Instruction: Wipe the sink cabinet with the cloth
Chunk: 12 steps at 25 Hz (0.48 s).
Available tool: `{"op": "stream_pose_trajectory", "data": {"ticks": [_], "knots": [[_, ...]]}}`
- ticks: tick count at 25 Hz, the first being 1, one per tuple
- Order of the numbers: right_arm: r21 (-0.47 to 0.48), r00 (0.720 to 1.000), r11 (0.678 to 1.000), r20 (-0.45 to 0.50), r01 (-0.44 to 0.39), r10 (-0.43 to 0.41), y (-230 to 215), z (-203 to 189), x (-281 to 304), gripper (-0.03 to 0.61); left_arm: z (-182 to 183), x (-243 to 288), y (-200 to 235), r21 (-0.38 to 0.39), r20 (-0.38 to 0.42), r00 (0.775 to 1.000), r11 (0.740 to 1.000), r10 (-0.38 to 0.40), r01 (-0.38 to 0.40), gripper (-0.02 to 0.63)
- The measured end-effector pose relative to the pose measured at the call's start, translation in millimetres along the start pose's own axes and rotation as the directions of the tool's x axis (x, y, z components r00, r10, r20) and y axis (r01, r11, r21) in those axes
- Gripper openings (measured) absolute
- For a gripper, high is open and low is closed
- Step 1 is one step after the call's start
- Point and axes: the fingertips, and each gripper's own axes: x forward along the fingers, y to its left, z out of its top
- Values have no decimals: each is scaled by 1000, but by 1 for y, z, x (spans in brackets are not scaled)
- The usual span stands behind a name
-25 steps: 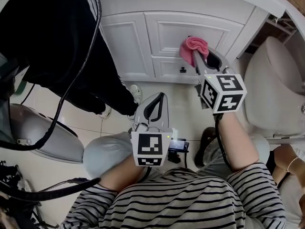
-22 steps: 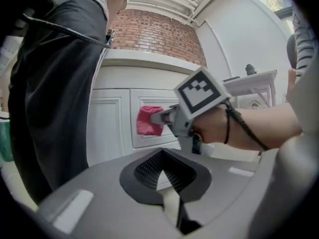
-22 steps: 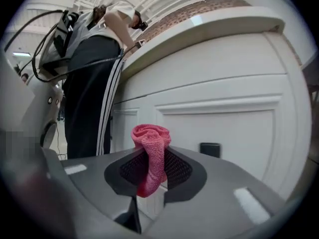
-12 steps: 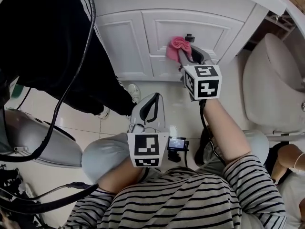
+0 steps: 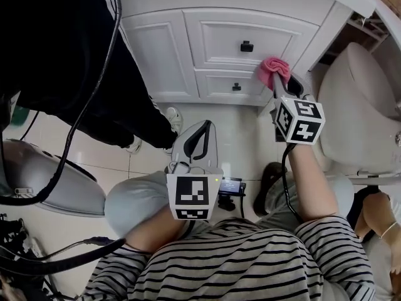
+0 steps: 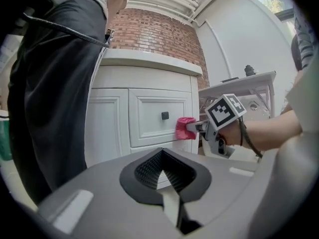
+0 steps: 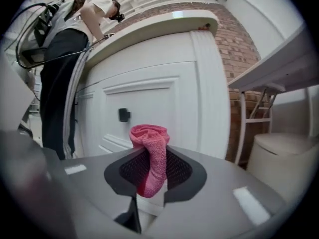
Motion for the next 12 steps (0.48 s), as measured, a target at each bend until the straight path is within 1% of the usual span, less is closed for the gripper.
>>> {"op": "stream_pose_trajectory", "data": {"ticks": [2, 4, 6, 7, 9, 10, 12], "knots": [[-29, 992, 991, 4, -129, 129, 54, -6, 15, 86, 1, 0, 0, -3, 3, 1000, 1000, 0, 0, -6], [-72, 969, 967, -4, -246, 246, 112, -13, 35, 86, 1, -1, 2, -6, 2, 1000, 1000, 1, -1, -6], [-110, 946, 940, -20, -323, 323, 160, -20, 55, 86, -1, -1, 5, -7, 4, 1000, 1000, 7, -7, -6], [-126, 939, 931, -27, -344, 343, 177, -24, 64, 86, -1, -1, 7, -7, 5, 1000, 1000, 12, -12, -6], [-157, 935, 922, -38, -353, 351, 196, -28, 80, 86, -3, -1, 11, -6, 3, 1000, 1000, 23, -23, -6], [-173, 938, 922, -41, -346, 344, 198, -30, 85, 86, -4, 0, 13, -5, 2, 1000, 1000, 28, -28, -6], [-192, 948, 928, -45, -318, 316, 187, -33, 89, 86, -6, 1, 15, -5, -1, 999, 999, 32, -32, -6]]}}
